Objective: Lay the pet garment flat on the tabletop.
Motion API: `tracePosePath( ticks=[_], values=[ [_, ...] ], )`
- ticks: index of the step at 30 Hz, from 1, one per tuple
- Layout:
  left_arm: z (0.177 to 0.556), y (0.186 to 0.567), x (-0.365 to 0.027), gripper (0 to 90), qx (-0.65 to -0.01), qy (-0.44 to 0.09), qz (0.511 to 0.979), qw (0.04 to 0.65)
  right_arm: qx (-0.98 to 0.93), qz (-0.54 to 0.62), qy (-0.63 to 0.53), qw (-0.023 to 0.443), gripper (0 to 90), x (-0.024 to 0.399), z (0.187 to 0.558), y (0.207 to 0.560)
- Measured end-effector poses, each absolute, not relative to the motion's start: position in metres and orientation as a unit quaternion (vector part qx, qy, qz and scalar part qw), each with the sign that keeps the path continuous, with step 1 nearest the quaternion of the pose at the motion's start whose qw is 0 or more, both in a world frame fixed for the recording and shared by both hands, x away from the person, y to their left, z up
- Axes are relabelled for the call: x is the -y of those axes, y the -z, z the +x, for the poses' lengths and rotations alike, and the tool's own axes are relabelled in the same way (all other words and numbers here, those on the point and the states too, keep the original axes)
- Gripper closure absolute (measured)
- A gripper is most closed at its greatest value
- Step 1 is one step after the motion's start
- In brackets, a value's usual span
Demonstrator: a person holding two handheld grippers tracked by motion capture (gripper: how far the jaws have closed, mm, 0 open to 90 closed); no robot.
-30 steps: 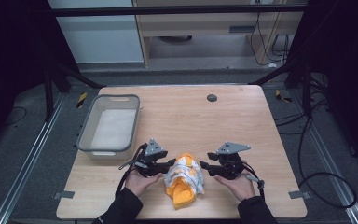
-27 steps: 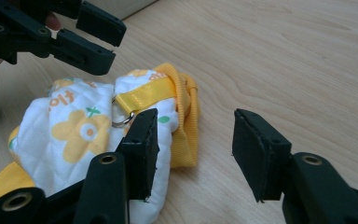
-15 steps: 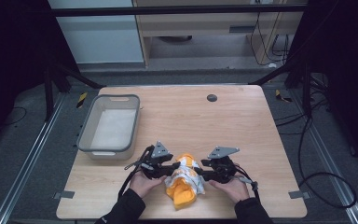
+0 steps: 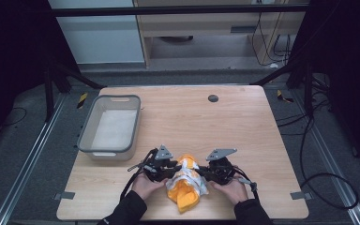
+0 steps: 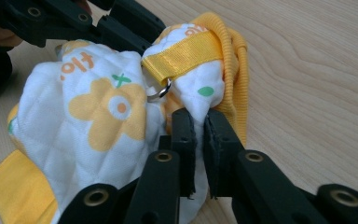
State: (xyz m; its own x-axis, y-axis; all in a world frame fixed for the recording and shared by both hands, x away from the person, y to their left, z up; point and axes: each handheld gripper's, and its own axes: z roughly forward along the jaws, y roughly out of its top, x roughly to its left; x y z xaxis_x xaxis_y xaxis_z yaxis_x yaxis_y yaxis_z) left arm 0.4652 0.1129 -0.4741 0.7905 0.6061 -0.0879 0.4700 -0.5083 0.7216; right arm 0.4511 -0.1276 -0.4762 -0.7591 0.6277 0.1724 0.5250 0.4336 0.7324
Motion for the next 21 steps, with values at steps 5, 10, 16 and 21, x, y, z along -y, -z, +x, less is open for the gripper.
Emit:
tracePosePath(
  ticks=[5, 10, 16, 21],
  values=[
    [0.465, 0.475, -0.112, 82.4, -0.309, -0.075, 0.867, 0.384, -0.842, 0.343, -0.413, 0.063, 86.7, 0.128, 0.451, 0.476],
    [0.464, 0.476, -0.112, 88.3, -0.312, -0.067, 0.866, 0.384, -0.841, 0.342, -0.414, 0.063, 86.9, 0.128, 0.451, 0.476],
    [0.460, 0.468, -0.116, 89.3, -0.314, -0.072, 0.859, 0.398, -0.835, 0.347, -0.422, 0.068, 86.3, 0.133, 0.451, 0.471],
    [0.458, 0.461, -0.117, 89.5, -0.312, -0.076, 0.856, 0.406, -0.828, 0.352, -0.430, 0.072, 86.6, 0.139, 0.450, 0.467]
  ],
)
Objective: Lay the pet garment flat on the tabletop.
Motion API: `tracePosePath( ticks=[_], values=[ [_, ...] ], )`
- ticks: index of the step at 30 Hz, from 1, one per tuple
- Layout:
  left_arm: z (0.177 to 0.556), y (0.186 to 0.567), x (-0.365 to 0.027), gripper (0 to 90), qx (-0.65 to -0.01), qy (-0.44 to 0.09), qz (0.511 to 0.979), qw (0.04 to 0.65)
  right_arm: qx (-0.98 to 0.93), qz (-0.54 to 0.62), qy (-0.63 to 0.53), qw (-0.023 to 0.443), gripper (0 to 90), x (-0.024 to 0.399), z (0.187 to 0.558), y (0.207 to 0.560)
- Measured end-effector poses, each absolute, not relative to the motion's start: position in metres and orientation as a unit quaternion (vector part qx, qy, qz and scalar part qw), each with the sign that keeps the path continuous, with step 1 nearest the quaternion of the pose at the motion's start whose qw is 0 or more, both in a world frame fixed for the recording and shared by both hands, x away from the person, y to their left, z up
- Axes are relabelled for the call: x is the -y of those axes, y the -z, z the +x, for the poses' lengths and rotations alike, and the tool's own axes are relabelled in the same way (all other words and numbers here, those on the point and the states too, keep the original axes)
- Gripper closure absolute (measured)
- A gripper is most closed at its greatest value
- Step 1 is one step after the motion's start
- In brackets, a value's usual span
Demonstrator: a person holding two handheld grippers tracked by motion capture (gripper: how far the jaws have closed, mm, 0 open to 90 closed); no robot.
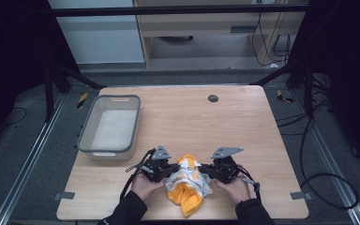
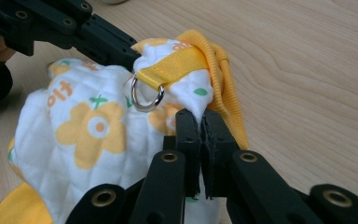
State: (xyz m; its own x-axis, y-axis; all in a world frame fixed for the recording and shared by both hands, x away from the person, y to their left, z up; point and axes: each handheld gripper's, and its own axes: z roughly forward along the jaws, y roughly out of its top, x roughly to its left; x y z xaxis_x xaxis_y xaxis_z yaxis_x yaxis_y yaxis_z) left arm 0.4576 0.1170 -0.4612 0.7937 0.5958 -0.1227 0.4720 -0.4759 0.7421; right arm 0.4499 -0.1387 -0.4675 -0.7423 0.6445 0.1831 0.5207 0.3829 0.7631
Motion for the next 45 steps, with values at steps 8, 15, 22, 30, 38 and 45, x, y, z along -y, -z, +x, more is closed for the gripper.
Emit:
tracePosePath(
  ticks=[8, 15, 22, 30, 38, 45],
  values=[
    [0.452, 0.449, -0.118, 89.6, -0.306, -0.092, 0.852, 0.414, -0.820, 0.348, -0.447, 0.080, 87.2, 0.143, 0.447, 0.459],
    [0.448, 0.437, -0.121, 89.6, -0.307, -0.105, 0.843, 0.429, -0.810, 0.340, -0.469, 0.092, 88.0, 0.146, 0.444, 0.448],
    [0.444, 0.425, -0.121, 89.7, -0.312, -0.122, 0.830, 0.445, -0.799, 0.340, -0.486, 0.102, 88.1, 0.147, 0.443, 0.440],
    [0.442, 0.412, -0.121, 89.6, -0.308, -0.148, 0.820, 0.459, -0.786, 0.339, -0.503, 0.119, 88.2, 0.146, 0.445, 0.431],
    [0.446, 0.401, -0.120, 89.6, -0.319, -0.166, 0.803, 0.475, -0.773, 0.340, -0.519, 0.134, 88.3, 0.144, 0.449, 0.421],
    [0.449, 0.387, -0.119, 89.6, -0.320, -0.198, 0.790, 0.485, -0.757, 0.339, -0.536, 0.156, 88.3, 0.143, 0.454, 0.409]
  ],
)
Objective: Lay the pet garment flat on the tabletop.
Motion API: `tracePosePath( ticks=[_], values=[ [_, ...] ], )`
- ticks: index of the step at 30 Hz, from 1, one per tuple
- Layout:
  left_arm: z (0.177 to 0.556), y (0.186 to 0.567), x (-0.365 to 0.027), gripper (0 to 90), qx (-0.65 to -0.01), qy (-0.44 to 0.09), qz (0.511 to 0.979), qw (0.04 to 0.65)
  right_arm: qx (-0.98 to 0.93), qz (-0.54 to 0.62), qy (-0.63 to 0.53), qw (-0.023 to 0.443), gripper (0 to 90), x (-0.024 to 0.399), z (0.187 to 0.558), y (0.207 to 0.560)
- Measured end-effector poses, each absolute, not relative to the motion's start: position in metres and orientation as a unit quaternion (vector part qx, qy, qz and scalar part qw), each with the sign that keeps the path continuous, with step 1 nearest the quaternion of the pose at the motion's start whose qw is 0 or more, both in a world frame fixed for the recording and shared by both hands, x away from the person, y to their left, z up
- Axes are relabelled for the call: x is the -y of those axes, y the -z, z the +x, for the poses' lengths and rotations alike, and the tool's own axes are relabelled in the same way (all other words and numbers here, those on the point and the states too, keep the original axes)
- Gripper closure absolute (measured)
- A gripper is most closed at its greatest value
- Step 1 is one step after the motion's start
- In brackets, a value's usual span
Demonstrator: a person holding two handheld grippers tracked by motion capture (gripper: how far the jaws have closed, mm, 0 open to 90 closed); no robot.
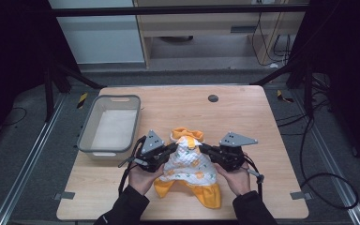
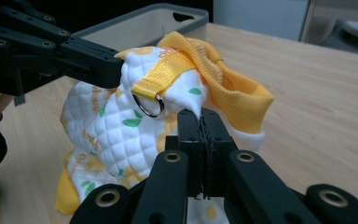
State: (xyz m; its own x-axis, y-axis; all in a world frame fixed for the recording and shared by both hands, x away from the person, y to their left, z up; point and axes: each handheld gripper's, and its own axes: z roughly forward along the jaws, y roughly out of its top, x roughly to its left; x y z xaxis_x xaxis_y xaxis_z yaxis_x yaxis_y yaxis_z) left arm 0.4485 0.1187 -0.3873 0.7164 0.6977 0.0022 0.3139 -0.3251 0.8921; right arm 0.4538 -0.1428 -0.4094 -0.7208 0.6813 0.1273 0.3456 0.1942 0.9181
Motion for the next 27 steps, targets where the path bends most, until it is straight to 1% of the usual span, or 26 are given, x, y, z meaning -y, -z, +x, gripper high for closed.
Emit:
tracePosePath(
  ticks=[3, 5, 10, 12, 14, 19, 20, 21, 22, 23, 24, 25, 26, 27],
  values=[
    [0.450, 0.381, -0.116, 89.6, -0.319, -0.215, 0.783, 0.489, -0.749, 0.339, -0.543, 0.173, 88.3, 0.142, 0.456, 0.404],
    [0.453, 0.375, -0.114, 89.6, -0.317, -0.229, 0.777, 0.493, -0.739, 0.342, -0.548, 0.194, 88.2, 0.140, 0.459, 0.399],
    [0.464, 0.369, -0.111, 89.6, -0.323, -0.235, 0.765, 0.504, -0.714, 0.355, -0.564, 0.214, 88.2, 0.139, 0.468, 0.397],
    [0.469, 0.368, -0.109, 89.6, -0.324, -0.240, 0.763, 0.505, -0.701, 0.364, -0.567, 0.233, 88.1, 0.137, 0.476, 0.396],
    [0.475, 0.366, -0.106, 89.6, -0.325, -0.248, 0.761, 0.504, -0.699, 0.365, -0.566, 0.240, 88.1, 0.137, 0.478, 0.395],
    [0.495, 0.362, -0.099, 89.3, -0.338, -0.265, 0.744, 0.512, -0.673, 0.383, -0.562, 0.290, 88.0, 0.131, 0.497, 0.391],
    [0.499, 0.361, -0.097, 89.3, -0.342, -0.267, 0.741, 0.513, -0.673, 0.383, -0.562, 0.290, 88.0, 0.131, 0.497, 0.391],
    [0.505, 0.361, -0.096, 88.8, -0.348, -0.266, 0.736, 0.517, -0.670, 0.391, -0.550, 0.310, 86.7, 0.128, 0.505, 0.390],
    [0.518, 0.363, -0.093, 87.6, -0.365, -0.275, 0.726, 0.513, -0.671, 0.394, -0.543, 0.316, 83.2, 0.127, 0.509, 0.389],
    [0.525, 0.365, -0.093, 82.5, -0.378, -0.283, 0.719, 0.510, -0.669, 0.403, -0.531, 0.329, 78.9, 0.126, 0.516, 0.389],
    [0.525, 0.365, -0.093, 73.5, -0.378, -0.283, 0.719, 0.510, -0.669, 0.403, -0.531, 0.329, 78.9, 0.126, 0.516, 0.389],
    [0.530, 0.366, -0.094, 73.5, -0.392, -0.288, 0.710, 0.510, -0.670, 0.410, -0.516, 0.342, 75.1, 0.126, 0.521, 0.389],
    [0.535, 0.367, -0.097, 63.6, -0.406, -0.283, 0.704, 0.509, -0.668, 0.417, -0.506, 0.352, 69.6, 0.127, 0.526, 0.389],
    [0.538, 0.367, -0.101, 57.8, -0.418, -0.276, 0.699, 0.511, -0.663, 0.428, -0.498, 0.360, 66.0, 0.130, 0.529, 0.388]
  ],
)
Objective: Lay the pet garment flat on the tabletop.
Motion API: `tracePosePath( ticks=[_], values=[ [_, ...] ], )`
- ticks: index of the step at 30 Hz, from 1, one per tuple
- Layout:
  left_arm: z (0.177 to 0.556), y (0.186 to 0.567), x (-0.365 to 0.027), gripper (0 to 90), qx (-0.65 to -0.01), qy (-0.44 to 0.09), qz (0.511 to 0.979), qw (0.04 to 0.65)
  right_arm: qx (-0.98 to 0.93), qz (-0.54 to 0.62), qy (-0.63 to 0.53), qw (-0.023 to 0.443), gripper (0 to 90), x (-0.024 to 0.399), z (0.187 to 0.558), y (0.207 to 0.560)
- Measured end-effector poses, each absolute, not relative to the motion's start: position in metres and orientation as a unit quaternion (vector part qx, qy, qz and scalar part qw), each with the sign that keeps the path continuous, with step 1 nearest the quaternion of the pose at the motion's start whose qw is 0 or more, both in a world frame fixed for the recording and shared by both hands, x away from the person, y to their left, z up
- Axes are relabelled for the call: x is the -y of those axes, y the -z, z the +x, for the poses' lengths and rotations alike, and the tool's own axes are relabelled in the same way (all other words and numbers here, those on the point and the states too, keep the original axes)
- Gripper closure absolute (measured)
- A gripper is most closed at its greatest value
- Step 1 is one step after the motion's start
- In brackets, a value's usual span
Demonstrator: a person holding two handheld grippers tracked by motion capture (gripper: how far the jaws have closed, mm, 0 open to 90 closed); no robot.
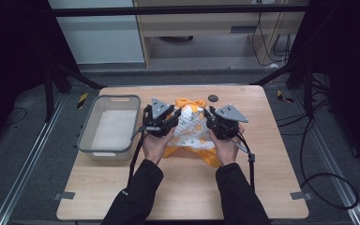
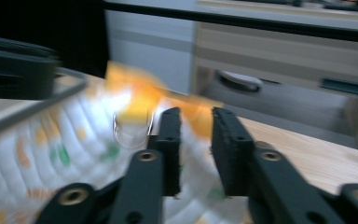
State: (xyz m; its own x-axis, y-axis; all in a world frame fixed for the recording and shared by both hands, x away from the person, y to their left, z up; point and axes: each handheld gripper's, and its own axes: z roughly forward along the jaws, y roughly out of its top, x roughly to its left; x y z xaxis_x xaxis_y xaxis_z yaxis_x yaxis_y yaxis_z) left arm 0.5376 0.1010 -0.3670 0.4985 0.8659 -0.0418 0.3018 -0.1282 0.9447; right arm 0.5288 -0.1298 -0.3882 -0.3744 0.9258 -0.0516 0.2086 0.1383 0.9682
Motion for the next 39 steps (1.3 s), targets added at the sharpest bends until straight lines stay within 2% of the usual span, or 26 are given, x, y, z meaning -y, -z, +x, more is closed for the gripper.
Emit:
tracePosePath(
  ticks=[2, 11, 22, 39],
  values=[
    [0.537, 0.367, -0.114, 49.9, -0.425, -0.284, 0.695, 0.505, -0.655, 0.441, -0.497, 0.360, 63.1, 0.143, 0.530, 0.385],
    [0.520, 0.368, -0.146, 41.6, -0.425, -0.276, 0.705, 0.496, -0.677, 0.423, -0.497, 0.340, 57.2, 0.172, 0.508, 0.373],
    [0.489, 0.375, -0.165, 37.6, -0.398, -0.272, 0.744, 0.462, -0.698, 0.411, -0.502, 0.305, 52.3, 0.190, 0.481, 0.367],
    [0.461, 0.423, -0.178, 36.0, -0.401, -0.246, 0.771, 0.429, -0.727, 0.411, -0.487, 0.256, 51.8, 0.205, 0.450, 0.404]
  ],
)
